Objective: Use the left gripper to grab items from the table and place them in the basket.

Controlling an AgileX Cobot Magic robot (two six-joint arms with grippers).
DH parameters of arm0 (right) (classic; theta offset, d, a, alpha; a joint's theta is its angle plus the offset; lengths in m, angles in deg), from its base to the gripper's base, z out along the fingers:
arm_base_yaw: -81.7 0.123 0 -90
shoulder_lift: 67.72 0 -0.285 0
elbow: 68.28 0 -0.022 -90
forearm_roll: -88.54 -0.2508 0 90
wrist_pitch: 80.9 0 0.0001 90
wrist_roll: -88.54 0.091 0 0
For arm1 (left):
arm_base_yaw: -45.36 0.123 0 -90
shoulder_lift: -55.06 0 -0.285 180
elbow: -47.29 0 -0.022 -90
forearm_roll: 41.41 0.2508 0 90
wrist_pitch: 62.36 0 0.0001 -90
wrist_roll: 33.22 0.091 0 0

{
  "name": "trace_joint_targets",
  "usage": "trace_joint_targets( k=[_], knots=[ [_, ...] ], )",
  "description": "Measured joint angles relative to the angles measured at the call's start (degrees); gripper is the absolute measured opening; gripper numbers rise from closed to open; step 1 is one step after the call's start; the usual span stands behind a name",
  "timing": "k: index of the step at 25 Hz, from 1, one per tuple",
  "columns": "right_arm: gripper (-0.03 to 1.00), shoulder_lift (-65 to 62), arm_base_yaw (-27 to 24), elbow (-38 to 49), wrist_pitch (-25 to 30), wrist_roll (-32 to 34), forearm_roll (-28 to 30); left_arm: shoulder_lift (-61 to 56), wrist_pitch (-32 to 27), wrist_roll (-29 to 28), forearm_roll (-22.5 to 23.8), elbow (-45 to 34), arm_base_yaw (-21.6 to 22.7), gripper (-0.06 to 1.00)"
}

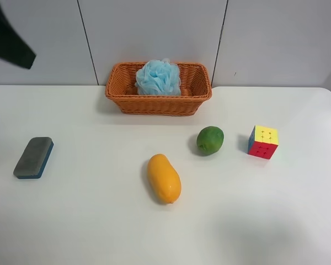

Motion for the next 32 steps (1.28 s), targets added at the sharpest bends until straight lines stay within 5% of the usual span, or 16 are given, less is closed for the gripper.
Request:
trace_joint_targets(
  k=[12,20,32],
  knots=[
    [0.99,0.0,0.0,0.0,0.0,0.0,0.0,-35.43,-0.54,0.0,2.78,-26.68,0.48,0.99],
    [0.99,0.0,0.0,0.0,0.0,0.0,0.0,-49.94,0.45,0.0,2.86,-38.35,10.71,0.99],
    [0.99,0.0,0.0,0.0,0.0,0.0,0.0,-63.2,0.66,0.23,2.14,-40.1,19.79,0.99]
  ],
)
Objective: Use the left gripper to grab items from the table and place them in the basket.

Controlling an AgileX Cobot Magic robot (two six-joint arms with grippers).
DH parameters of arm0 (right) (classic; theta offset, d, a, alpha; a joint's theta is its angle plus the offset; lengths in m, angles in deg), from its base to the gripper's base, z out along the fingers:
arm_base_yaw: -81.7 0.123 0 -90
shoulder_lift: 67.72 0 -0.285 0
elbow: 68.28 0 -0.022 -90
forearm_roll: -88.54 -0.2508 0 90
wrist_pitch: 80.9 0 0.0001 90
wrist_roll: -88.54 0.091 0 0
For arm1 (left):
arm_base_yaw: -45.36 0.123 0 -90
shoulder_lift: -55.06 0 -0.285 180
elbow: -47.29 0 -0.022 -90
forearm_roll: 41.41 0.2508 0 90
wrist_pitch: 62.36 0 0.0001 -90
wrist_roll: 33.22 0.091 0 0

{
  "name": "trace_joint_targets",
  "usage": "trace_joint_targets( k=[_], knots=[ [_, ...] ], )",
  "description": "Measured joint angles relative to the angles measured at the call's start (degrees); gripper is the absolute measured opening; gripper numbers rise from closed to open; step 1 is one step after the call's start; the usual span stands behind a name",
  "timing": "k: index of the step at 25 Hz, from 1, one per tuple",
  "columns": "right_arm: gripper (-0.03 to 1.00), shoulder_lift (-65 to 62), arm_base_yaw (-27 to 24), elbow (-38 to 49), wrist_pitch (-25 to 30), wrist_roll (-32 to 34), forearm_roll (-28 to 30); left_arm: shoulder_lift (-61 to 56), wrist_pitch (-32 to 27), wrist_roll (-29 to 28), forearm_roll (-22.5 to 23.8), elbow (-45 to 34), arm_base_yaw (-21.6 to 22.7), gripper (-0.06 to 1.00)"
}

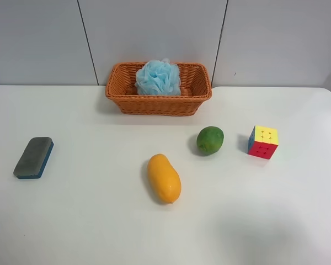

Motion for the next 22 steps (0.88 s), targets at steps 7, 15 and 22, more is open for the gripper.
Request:
trace_joint_targets(
  k=[7,15,22],
  knots=[
    [0.99,0.0,0.0,0.0,0.0,0.0,0.0,-0.06,0.0,0.0,0.0,0.0,0.0,0.99],
    [0.99,0.0,0.0,0.0,0.0,0.0,0.0,-0.06,0.0,0.0,-0.05,0.0,0.0,0.99],
    [0.99,0.0,0.0,0.0,0.0,0.0,0.0,-0.06,0.0,0.0,-0.05,0.0,0.0,0.99]
  ],
)
